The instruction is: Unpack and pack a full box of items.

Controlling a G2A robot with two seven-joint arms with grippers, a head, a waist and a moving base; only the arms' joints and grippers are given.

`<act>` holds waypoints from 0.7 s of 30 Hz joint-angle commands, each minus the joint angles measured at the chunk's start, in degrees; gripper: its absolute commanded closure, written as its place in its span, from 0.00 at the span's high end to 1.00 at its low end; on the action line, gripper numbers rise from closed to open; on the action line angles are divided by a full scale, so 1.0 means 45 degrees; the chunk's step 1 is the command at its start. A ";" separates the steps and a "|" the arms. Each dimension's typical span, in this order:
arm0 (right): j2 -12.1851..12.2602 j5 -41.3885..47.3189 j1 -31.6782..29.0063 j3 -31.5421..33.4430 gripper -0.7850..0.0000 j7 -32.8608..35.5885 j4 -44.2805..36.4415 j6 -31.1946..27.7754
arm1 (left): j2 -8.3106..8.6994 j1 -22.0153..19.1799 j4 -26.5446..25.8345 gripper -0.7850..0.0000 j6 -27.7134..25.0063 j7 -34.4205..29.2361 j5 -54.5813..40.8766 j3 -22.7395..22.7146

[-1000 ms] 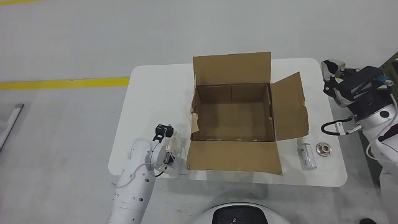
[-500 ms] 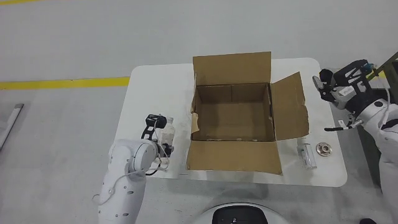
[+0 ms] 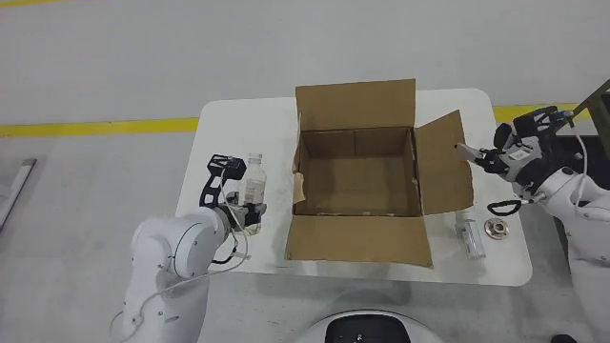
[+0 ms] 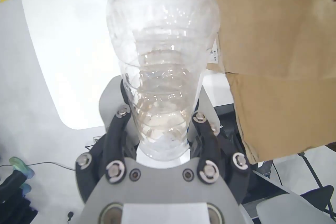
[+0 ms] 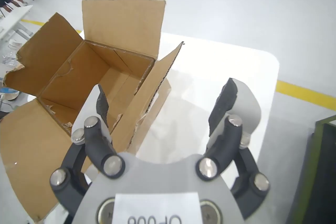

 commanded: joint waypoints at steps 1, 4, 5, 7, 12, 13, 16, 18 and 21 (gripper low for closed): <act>-0.0014 0.0528 0.0027 -0.0255 1.00 0.0063 0.0262 0.0371 | 0.0023 -0.0054 -0.0298 0.00 0.0013 -0.0056 -0.0190 -0.0100; -0.0045 0.1198 0.0091 -0.0619 1.00 -0.0021 0.0685 0.1093 | 0.0062 -0.0100 -0.0622 0.00 -0.0004 -0.0109 -0.0444 -0.0206; -0.0059 0.1465 0.0103 -0.0732 1.00 -0.0068 0.0830 0.1329 | 0.0075 -0.0113 -0.0693 0.00 0.0029 -0.0120 -0.0503 -0.0244; -0.0077 0.1938 0.0148 -0.0918 0.51 -0.0140 0.1032 0.1683 | 0.0102 -0.0120 -0.0755 0.00 0.0033 -0.0188 -0.0598 -0.0277; -0.0065 0.2576 0.0173 -0.1157 0.00 -0.0036 0.1230 0.2016 | 0.0102 -0.0120 -0.0755 0.00 0.0033 -0.0188 -0.0598 -0.0277; -0.0065 0.2576 0.0173 -0.1157 0.00 -0.0036 0.1230 0.2016 | 0.0102 -0.0120 -0.0755 0.00 0.0033 -0.0188 -0.0598 -0.0277; -0.0065 0.2576 0.0173 -0.1157 0.00 -0.0036 0.1230 0.2016 | 0.0102 -0.0120 -0.0755 0.00 0.0033 -0.0188 -0.0598 -0.0277; -0.0065 0.2576 0.0173 -0.1157 0.00 -0.0036 0.1230 0.2016 | 0.0102 -0.0120 -0.0755 0.00 0.0033 -0.0188 -0.0598 -0.0277; -0.0065 0.2576 0.0173 -0.1157 0.00 -0.0036 0.1230 0.2016 | 0.0102 -0.0120 -0.0755 0.00 0.0033 -0.0188 -0.0598 -0.0277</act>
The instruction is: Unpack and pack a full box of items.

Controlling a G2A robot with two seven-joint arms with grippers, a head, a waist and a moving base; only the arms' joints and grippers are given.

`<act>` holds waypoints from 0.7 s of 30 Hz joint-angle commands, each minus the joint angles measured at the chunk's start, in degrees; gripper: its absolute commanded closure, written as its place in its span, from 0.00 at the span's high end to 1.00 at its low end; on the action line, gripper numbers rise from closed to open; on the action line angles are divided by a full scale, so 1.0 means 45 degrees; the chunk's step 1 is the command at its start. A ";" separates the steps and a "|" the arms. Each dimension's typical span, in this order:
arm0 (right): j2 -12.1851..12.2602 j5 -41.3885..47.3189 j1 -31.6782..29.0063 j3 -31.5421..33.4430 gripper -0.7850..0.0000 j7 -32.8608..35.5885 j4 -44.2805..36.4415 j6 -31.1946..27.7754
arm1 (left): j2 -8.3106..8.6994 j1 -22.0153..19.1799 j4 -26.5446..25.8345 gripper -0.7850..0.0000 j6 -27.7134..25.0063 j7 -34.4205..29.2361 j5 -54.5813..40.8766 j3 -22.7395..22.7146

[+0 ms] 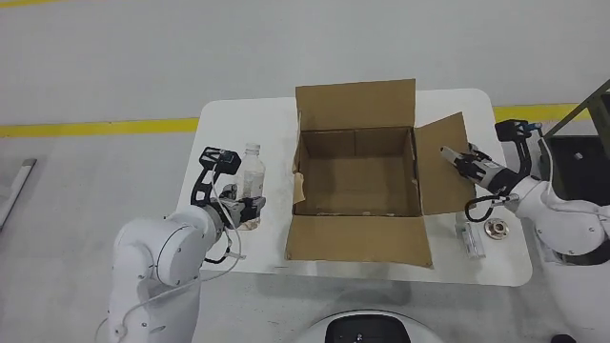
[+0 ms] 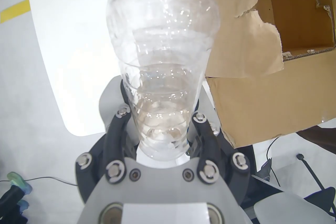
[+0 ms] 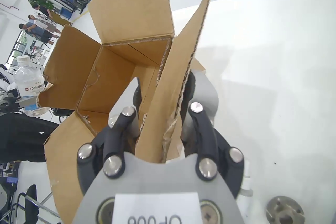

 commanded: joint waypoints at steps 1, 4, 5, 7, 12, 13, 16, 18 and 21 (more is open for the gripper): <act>0.0000 0.0001 0.0000 0.0000 0.00 0.0000 0.0000 0.0000 | 0.0000 0.0000 0.0000 0.00 0.0000 0.0000 0.0000 0.0000; 0.0000 0.0001 0.0000 0.0000 0.00 0.0000 0.0000 0.0000 | 0.0000 0.0000 0.0000 0.00 0.0000 0.0000 0.0000 0.0000; 0.0000 0.0001 0.0000 0.0000 0.00 0.0000 0.0000 0.0000 | 0.0000 0.0000 0.0000 0.00 0.0000 0.0000 0.0000 0.0000; -0.0012 0.0150 -0.0076 -0.0099 0.00 -0.0131 -0.0027 0.0012 | 0.0010 0.0072 -0.0062 0.00 -0.0104 0.0552 -0.0017 0.0007; -0.0040 0.0682 -0.0246 -0.0631 0.00 -0.0375 -0.0052 0.0408 | 0.0056 -0.0632 -0.0658 0.00 -0.0010 0.0696 -0.0469 -0.0146; -0.0045 0.0825 -0.0260 -0.0738 0.00 -0.0385 -0.0086 0.0480 | 0.0056 -0.0872 -0.0799 0.00 0.0135 0.0603 -0.0737 -0.0173; -0.0050 0.0897 -0.0297 -0.1061 0.00 -0.0452 -0.0268 0.0735 | 0.0063 -0.1790 -0.1245 0.00 0.0474 0.0259 -0.1419 -0.0147; -0.0071 0.1067 -0.0304 -0.1270 0.00 -0.0616 -0.0366 0.1099 | 0.0041 -0.2487 -0.1438 0.00 0.0825 0.0027 -0.2079 0.0100; -0.0084 0.1105 -0.0330 -0.1567 0.00 -0.0802 -0.0598 0.1414 | 0.0025 -0.3338 -0.1525 0.00 0.0910 -0.0371 -0.2867 0.0735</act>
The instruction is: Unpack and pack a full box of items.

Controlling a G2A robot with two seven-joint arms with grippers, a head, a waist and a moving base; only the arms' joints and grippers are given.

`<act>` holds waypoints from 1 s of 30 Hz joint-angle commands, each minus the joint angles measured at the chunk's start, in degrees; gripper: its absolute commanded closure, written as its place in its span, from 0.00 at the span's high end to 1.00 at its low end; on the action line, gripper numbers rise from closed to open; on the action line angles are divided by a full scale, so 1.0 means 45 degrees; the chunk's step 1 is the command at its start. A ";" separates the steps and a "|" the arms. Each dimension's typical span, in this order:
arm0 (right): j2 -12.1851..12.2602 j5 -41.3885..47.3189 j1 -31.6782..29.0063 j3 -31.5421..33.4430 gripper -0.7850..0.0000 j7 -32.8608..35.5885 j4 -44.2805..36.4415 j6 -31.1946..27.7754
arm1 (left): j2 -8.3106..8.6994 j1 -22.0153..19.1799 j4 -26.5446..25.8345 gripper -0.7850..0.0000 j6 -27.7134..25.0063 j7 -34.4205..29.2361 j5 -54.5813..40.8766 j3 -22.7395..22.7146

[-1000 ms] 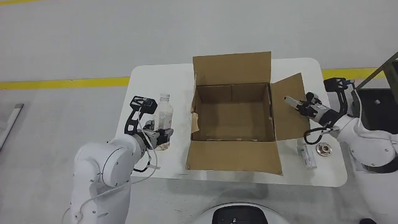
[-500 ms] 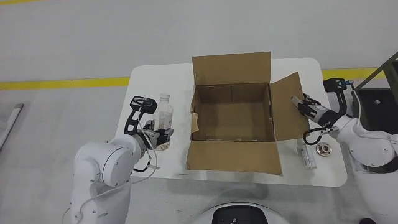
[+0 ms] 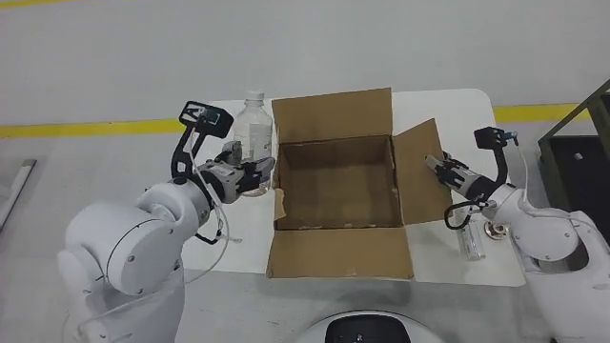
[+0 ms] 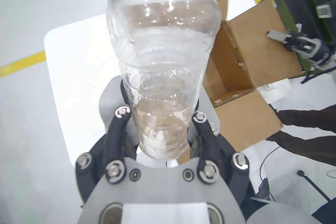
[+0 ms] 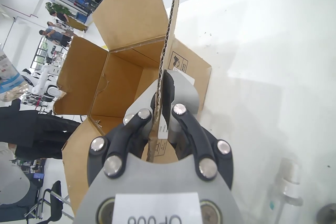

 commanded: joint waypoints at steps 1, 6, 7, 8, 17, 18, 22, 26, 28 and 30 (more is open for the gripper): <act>-0.0003 -0.0027 -0.0029 -0.0144 0.00 -0.0125 -0.0136 0.0191 | -0.0014 -0.0432 0.0114 0.00 0.0099 -0.0134 -0.0488 0.0528; 0.0011 -0.0083 -0.0157 -0.0374 0.00 -0.0366 -0.0455 0.0531 | -0.0035 -0.0870 0.1102 0.00 0.1199 -0.0134 -0.1050 0.1945; 0.0016 -0.0060 -0.0186 -0.0391 0.00 -0.0408 -0.0511 0.0559 | -0.0035 -0.0952 0.1246 0.00 0.1345 -0.0134 -0.1035 0.2182; 0.0021 -0.0026 -0.0216 -0.0394 0.00 -0.0475 -0.0569 0.0571 | -0.0039 -0.0959 0.1491 0.00 0.1536 -0.0134 -0.1127 0.2442; 0.0105 0.0237 -0.0521 -0.0303 0.00 -0.0528 -0.1283 0.0651 | -0.0025 -0.1018 0.2587 0.00 0.1840 -0.0134 -0.1046 0.3305; 0.0105 0.0404 -0.0554 -0.0278 0.00 -0.0597 -0.1369 0.0707 | -0.0025 -0.1018 0.2587 0.00 0.1840 -0.0134 -0.1046 0.3305; 0.0110 0.1234 -0.0660 -0.0216 0.00 -0.0439 -0.1625 0.1244 | -0.0025 -0.1018 0.2587 0.00 0.1840 -0.0134 -0.1046 0.3305; 0.0109 0.2181 -0.0650 -0.0199 0.00 -0.0193 -0.1809 0.1896 | -0.0025 -0.1018 0.2587 0.00 0.1840 -0.0134 -0.1046 0.3305; 0.0114 0.2487 -0.0641 -0.0224 0.00 -0.0095 -0.1904 0.2117 | -0.0025 -0.1018 0.2587 0.00 0.1840 -0.0134 -0.1046 0.3305; 0.0132 0.2453 -0.0668 -0.0266 0.00 -0.0076 -0.2026 0.2197 | -0.0025 -0.1018 0.2587 0.00 0.1840 -0.0134 -0.1046 0.3305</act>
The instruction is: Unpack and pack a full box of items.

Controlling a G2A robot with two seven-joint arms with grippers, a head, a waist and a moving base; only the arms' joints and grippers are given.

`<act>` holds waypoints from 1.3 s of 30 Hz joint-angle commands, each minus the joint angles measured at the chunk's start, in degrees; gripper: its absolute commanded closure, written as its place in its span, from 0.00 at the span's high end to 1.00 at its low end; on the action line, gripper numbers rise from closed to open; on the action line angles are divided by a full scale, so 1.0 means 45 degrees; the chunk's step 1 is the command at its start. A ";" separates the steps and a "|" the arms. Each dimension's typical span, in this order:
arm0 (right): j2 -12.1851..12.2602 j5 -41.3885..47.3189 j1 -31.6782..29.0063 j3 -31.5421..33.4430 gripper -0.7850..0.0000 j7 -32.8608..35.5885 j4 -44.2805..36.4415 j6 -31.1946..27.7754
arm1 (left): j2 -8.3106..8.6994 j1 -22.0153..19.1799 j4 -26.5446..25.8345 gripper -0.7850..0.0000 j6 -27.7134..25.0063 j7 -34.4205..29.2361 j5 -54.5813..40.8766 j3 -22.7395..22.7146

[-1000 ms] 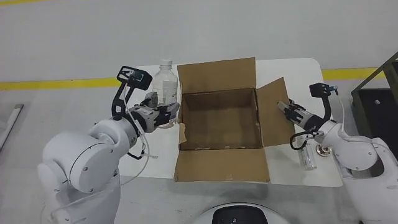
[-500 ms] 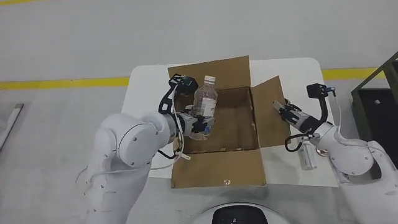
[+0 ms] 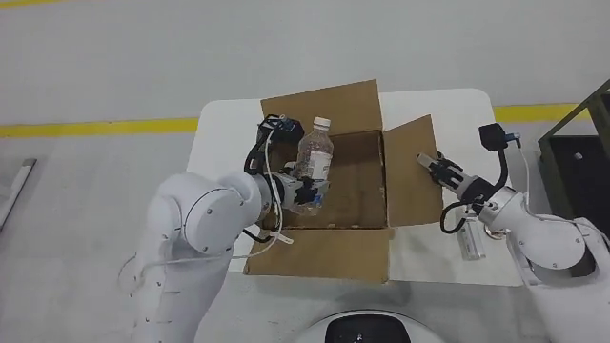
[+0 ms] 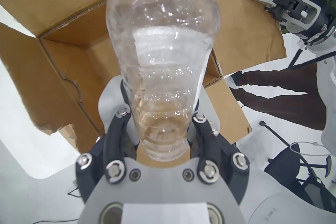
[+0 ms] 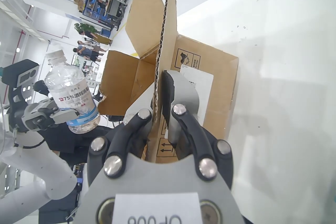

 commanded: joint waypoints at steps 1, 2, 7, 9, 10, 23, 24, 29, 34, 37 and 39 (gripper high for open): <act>0.0018 -0.0073 -0.0032 -0.0047 0.00 0.0015 -0.0095 0.0034 | 0.0000 0.0000 0.0000 0.00 0.0000 0.0000 0.0000 0.0000; 0.0027 -0.0095 -0.0042 -0.0074 0.00 0.0015 -0.0120 0.0041 | 0.0007 0.0163 0.0130 0.00 -0.0059 0.0343 0.0069 0.0028; 0.0067 -0.0032 -0.0091 -0.0117 0.00 -0.0063 -0.0438 -0.0006 | -0.0015 0.0182 0.1170 0.00 0.0167 0.0847 0.0454 0.0545; 0.0085 -0.0040 -0.0123 -0.0092 0.00 -0.0152 -0.0603 -0.0080 | -0.0048 0.0032 0.1688 0.00 0.0469 0.0878 0.0448 0.0726; 0.0093 -0.0028 -0.0133 -0.0084 0.00 -0.0183 -0.0705 -0.0110 | -0.0062 -0.0059 0.1916 0.00 0.0514 0.0881 0.0453 0.0823; 0.0204 -0.0300 -0.0298 -0.0114 0.00 -0.0585 -0.1077 -0.0496 | -0.0231 -0.0885 0.4786 0.00 0.1398 0.0526 0.0958 0.1944; 0.0210 -0.0295 -0.0297 -0.0128 0.00 -0.0605 -0.1039 -0.0519 | -0.0256 -0.0938 0.5014 0.00 0.1483 0.0545 0.0811 0.1978; 0.0246 -0.0244 -0.0265 -0.0172 0.00 -0.0608 -0.0972 -0.0547 | -0.0353 -0.1253 0.6079 0.00 0.1642 0.0597 0.0533 0.2227; 0.0289 -0.0183 -0.0233 -0.0185 0.00 -0.0542 -0.0990 -0.0649 | -0.0449 -0.1546 0.6996 0.00 0.1831 0.0839 0.0602 0.2525; 0.0314 -0.0128 -0.0224 -0.0196 0.00 -0.0491 -0.1002 -0.0697 | -0.0508 -0.1709 0.7410 0.00 0.1803 0.0985 0.0601 0.2710; 0.0332 -0.0076 -0.0221 -0.0199 0.00 -0.0433 -0.0987 -0.0727 | -0.0544 -0.1791 0.7686 0.00 0.1873 0.1072 0.0612 0.2801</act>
